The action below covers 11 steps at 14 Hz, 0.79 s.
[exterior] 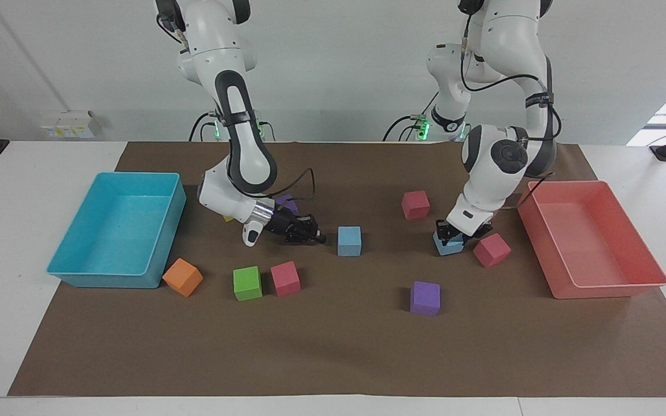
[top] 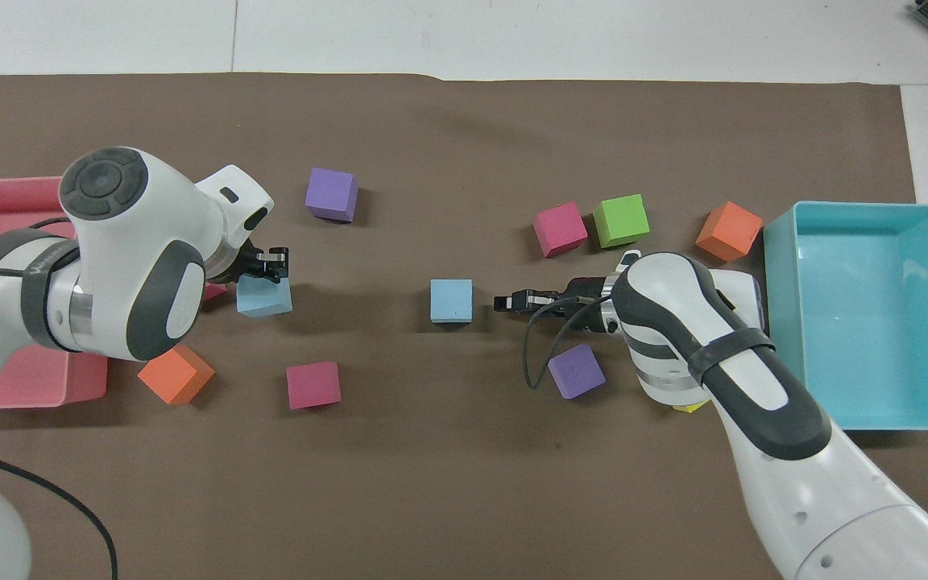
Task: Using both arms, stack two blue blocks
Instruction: 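Reach the left gripper to the other blue block and grasp it, then carry the blue block with the left gripper onto the center blue block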
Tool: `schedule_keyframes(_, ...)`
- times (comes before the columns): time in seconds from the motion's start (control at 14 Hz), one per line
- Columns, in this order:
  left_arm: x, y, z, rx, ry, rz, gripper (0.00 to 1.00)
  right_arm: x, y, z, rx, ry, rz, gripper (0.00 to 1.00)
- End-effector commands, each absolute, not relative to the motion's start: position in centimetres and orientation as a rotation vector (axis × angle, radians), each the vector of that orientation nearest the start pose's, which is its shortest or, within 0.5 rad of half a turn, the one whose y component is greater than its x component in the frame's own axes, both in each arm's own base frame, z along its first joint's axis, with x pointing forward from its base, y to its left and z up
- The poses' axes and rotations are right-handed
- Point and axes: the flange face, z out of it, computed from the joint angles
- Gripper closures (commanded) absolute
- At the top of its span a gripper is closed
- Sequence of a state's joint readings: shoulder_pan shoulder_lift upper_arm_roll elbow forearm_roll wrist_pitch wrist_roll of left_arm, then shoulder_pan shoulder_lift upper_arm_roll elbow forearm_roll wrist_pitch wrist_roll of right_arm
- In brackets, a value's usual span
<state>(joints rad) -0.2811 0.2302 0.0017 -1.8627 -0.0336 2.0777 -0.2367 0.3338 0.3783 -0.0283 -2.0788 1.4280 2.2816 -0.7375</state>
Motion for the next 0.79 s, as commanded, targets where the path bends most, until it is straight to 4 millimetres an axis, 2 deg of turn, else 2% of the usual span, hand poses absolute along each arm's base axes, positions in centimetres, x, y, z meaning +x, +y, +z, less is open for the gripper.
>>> schedule_keyframes(0.0,58.9,-20.4,43.3,-3.161,0.007,0.003,1.00,54.7,19.7,23.9,-2.198,0.064,-0.116,1.00)
schedule_keyframes(0.07,58.8,-21.4,43.8,-3.165,0.000,-0.012,1.00,54.7,19.7,23.9,-2.199,0.062,-0.115,1.00)
schedule_keyframes(0.21,57.6,-24.9,44.0,-3.159,0.076,-0.027,1.00,54.7,19.7,23.9,-2.198,0.064,-0.116,1.00)
schedule_keyframes(0.57,54.7,-32.9,45.3,-3.177,0.121,-0.099,1.00,54.7,19.7,23.8,-2.198,0.066,-0.113,1.00)
schedule_keyframes(0.71,54.0,-36.0,43.6,-3.184,0.089,-0.102,1.00,54.7,19.7,23.8,-2.198,0.070,-0.112,1.00)
